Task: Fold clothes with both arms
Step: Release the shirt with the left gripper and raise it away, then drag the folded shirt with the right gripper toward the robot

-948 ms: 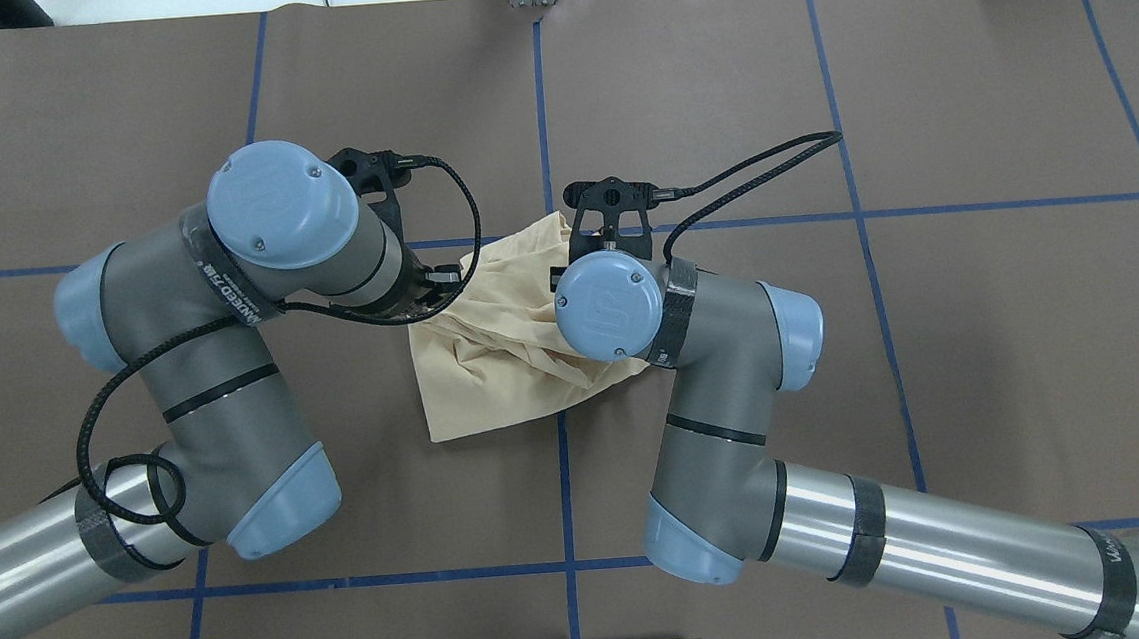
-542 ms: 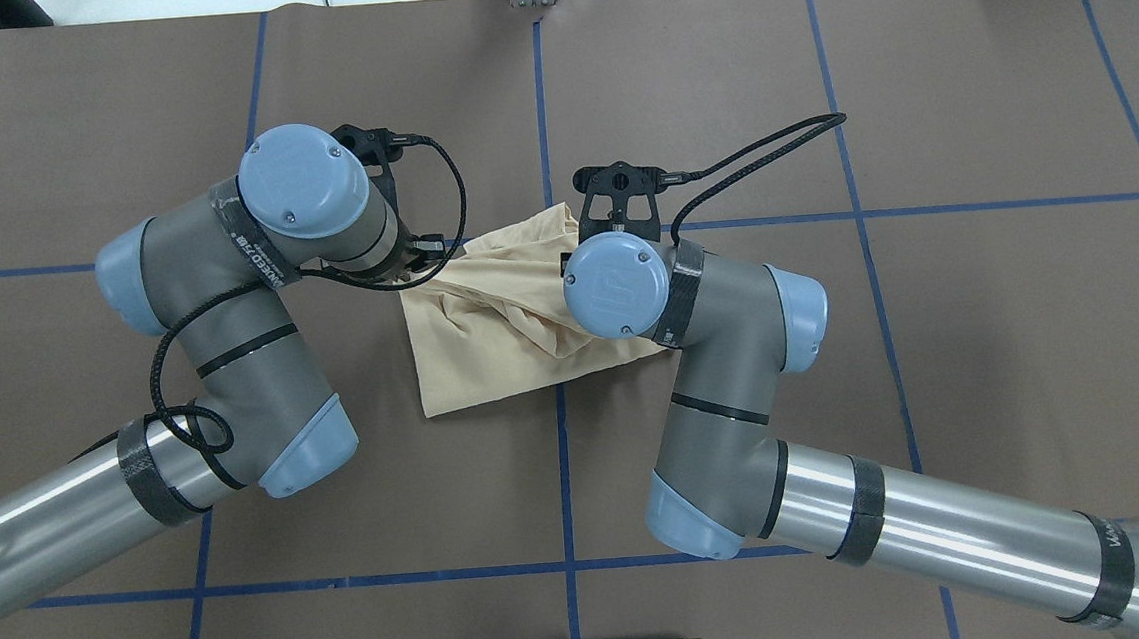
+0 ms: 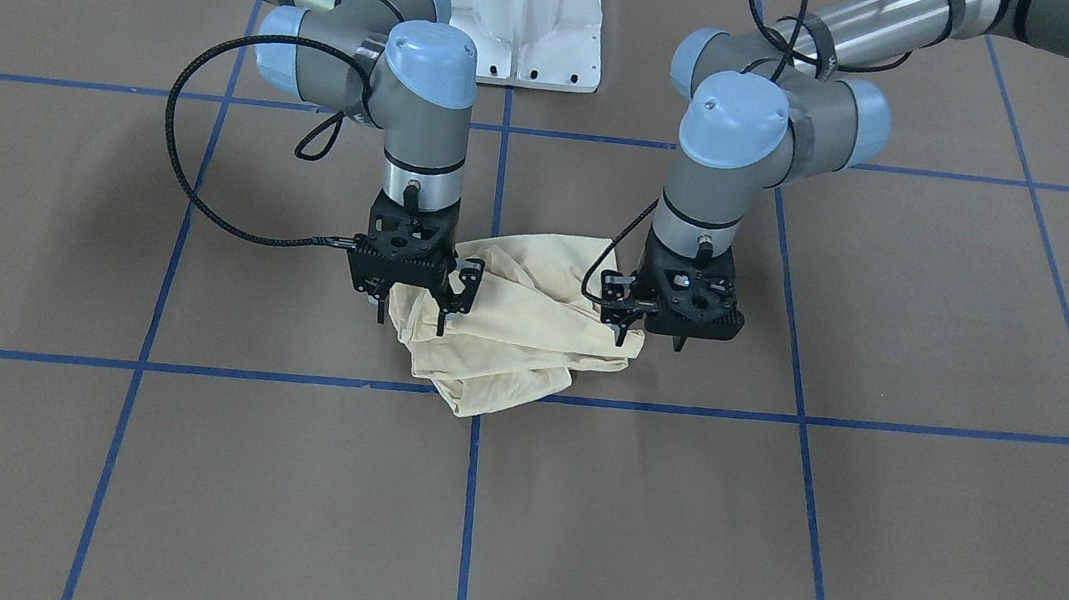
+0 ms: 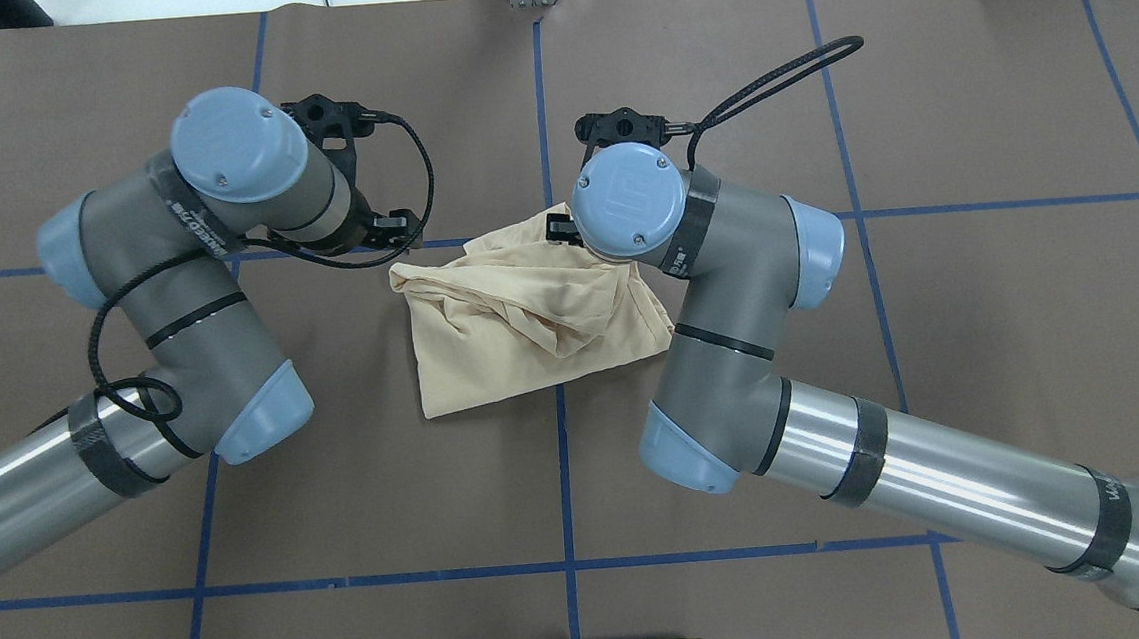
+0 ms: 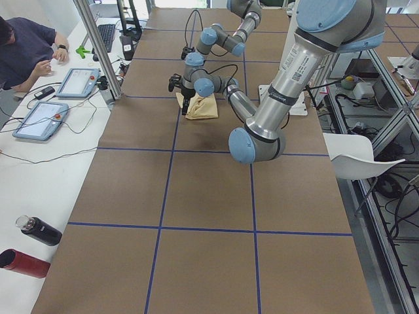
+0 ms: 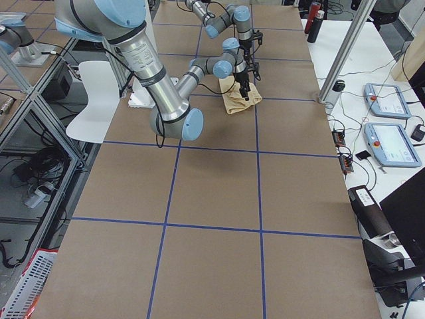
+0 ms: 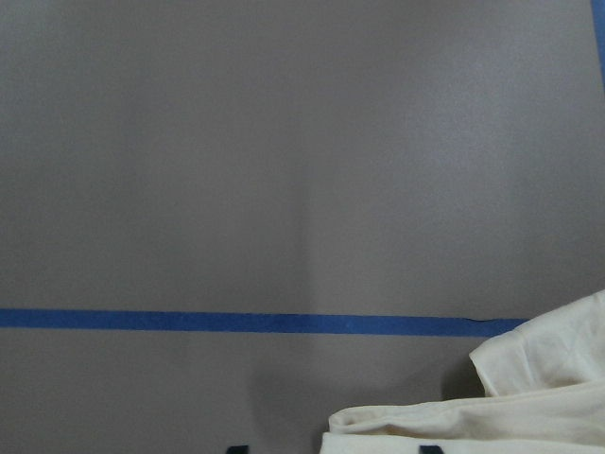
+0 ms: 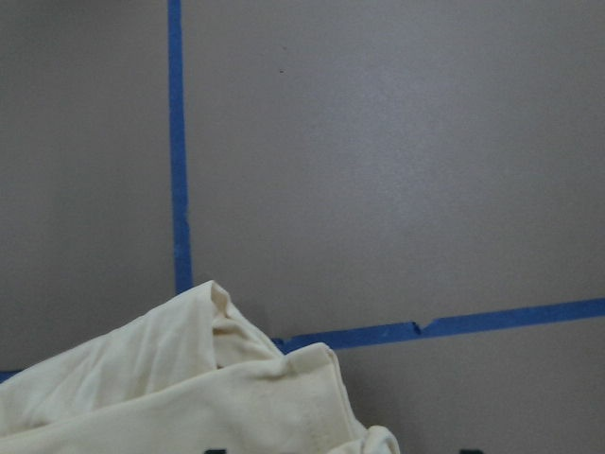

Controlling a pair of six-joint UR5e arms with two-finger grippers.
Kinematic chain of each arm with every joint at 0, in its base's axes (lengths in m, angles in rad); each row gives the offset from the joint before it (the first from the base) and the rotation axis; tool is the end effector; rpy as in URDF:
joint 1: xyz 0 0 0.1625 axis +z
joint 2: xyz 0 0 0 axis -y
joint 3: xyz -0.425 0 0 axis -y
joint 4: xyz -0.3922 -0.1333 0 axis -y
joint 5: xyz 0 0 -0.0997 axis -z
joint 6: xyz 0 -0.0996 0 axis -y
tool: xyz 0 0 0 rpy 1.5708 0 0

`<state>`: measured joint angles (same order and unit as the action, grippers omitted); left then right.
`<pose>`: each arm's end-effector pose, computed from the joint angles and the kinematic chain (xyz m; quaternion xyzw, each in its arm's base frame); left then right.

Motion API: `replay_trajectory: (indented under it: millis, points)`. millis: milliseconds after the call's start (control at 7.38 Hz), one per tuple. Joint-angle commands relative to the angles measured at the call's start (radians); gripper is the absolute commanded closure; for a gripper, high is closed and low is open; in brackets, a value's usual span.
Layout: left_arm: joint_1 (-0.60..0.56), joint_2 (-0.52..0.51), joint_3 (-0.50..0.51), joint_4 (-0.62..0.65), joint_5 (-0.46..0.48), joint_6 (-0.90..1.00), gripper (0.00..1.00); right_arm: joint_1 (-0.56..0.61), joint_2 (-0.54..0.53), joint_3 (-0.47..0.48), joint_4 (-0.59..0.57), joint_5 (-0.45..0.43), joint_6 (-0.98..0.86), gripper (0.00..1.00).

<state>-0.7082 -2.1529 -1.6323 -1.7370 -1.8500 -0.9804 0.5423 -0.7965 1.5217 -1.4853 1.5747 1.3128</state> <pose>0.4518 -0.5263 0.2760 0.1340 0.3880 0.0011 0.9118 -0.5580 -0.4914 0.2026 0.1520 -0.3639 0.1294 0.9098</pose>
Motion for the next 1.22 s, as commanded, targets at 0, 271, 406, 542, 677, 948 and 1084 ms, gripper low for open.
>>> replay_trajectory:
  millis: [0, 271, 406, 542, 677, 948, 1084]
  points:
    - [-0.066, 0.091, -0.047, -0.018, -0.081, 0.235, 0.0, -0.028, 0.036, 0.021, -0.024, 0.021, 0.011, 0.0]
    - [-0.088, 0.161, -0.046, -0.105, -0.09, 0.301, 0.0, -0.129, 0.121, 0.023, -0.166, -0.052, 0.104, 0.04]
    - [-0.089, 0.165, -0.044, -0.108, -0.09, 0.301, 0.0, -0.184, 0.128, 0.017, -0.185, -0.099, 0.141, 0.1]
    - [-0.089, 0.165, -0.046, -0.108, -0.09, 0.301, 0.0, -0.23, 0.15, -0.004, -0.211, -0.12, 0.154, 0.18]
    - [-0.089, 0.165, -0.046, -0.108, -0.09, 0.299, 0.0, -0.245, 0.201, -0.085, -0.233, -0.143, 0.152, 0.25]
    - [-0.089, 0.165, -0.046, -0.108, -0.09, 0.295, 0.0, -0.249, 0.282, -0.225, -0.234, -0.159, 0.088, 0.3]
    - [-0.089, 0.165, -0.046, -0.108, -0.092, 0.293, 0.0, -0.249, 0.28, -0.227, -0.236, -0.159, 0.038, 0.35]
